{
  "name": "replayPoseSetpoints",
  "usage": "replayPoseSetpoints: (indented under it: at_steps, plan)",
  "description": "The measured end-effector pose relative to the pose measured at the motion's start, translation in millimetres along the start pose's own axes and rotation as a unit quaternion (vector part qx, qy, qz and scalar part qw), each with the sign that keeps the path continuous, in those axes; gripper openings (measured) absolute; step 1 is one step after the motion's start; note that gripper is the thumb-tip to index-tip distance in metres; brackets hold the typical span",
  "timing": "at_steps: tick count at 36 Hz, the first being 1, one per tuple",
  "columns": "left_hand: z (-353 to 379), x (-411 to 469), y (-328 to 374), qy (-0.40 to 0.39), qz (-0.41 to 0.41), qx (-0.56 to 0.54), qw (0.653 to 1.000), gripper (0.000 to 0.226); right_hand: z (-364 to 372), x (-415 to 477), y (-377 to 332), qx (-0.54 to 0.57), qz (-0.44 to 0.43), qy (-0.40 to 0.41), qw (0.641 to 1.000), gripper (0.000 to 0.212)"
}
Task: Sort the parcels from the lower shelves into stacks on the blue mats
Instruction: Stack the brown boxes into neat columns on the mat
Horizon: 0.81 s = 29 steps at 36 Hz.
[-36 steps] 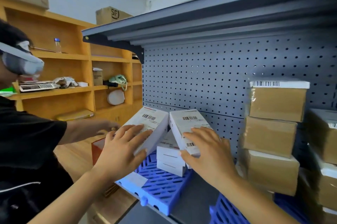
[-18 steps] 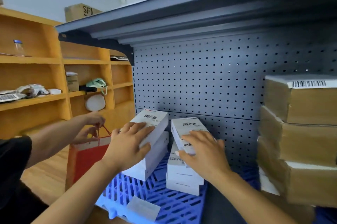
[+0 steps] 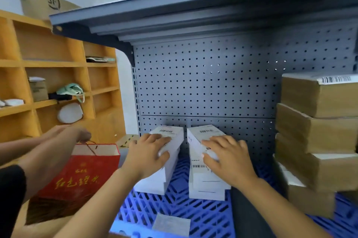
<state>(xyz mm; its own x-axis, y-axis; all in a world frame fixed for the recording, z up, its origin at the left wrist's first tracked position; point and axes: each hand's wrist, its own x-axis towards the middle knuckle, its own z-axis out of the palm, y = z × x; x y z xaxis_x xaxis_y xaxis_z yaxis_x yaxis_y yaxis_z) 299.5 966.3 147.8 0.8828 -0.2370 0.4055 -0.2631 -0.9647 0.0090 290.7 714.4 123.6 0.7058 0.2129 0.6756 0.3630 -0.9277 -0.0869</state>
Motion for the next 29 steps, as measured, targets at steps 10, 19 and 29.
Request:
replayPoseSetpoints:
  at_steps: [10,19,29]
  plan:
    - [-13,-4,21,0.012,0.071,0.007,0.997,0.065,-22,-2,-6,-0.025,0.006,-0.137,0.990,0.088]
    - [-9,-63,60,0.152,0.209,-0.135,0.957,0.057,-59,-80,-22,-0.013,-0.024,-0.072,0.997,0.064]
    - [28,-129,147,0.100,0.292,-0.190,0.932,0.059,-110,-238,-1,-0.035,0.065,-0.111,0.991,0.059]
